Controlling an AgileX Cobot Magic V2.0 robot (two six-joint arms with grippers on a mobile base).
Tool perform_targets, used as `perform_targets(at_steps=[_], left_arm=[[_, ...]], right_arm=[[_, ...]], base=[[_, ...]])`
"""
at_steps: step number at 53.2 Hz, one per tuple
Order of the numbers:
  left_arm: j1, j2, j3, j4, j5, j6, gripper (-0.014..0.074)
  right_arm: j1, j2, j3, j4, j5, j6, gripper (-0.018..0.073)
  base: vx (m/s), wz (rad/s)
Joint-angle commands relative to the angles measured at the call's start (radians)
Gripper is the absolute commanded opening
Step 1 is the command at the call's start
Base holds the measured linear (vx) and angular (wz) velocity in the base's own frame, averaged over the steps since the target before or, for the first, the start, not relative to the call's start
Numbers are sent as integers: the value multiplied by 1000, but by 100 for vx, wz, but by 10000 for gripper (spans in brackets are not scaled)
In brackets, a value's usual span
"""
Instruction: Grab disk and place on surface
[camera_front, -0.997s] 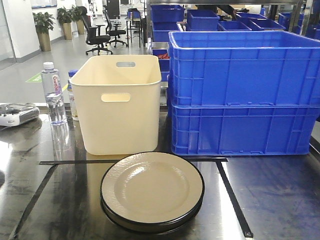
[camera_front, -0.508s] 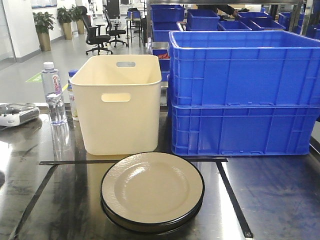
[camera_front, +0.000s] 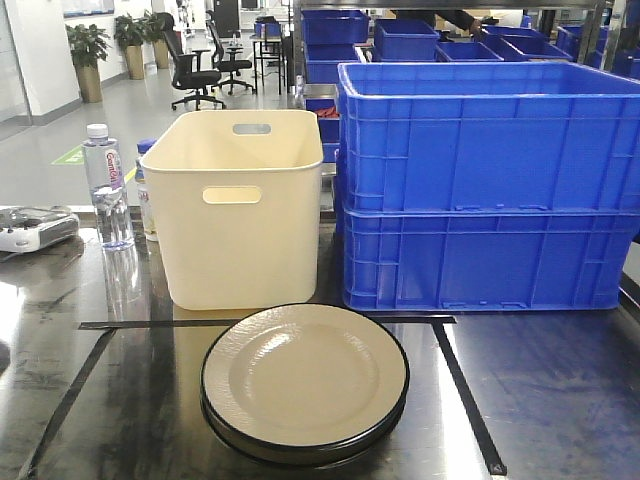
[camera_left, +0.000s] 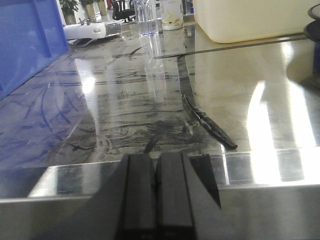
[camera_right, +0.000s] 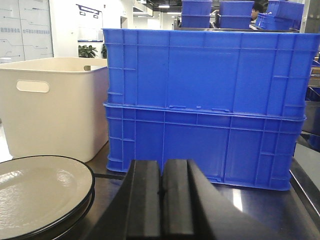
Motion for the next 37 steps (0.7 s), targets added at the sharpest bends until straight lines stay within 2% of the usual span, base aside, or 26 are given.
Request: perform_targets(at_steps=[1,31,37], left_arm=[[-6,-18,12,-3,-81,-9,-2],[-6,-18,12,-3,-77,-9,-2],[-6,-18,12,-3,-77,-9,-2]], right_arm=[[-2,5,-31,-4,15,-8,-9],[-2,5,-31,-4,15,-8,-9],[-2,5,-31,40,34,26,-9]], base=[[0,0],[0,0],[0,0]])
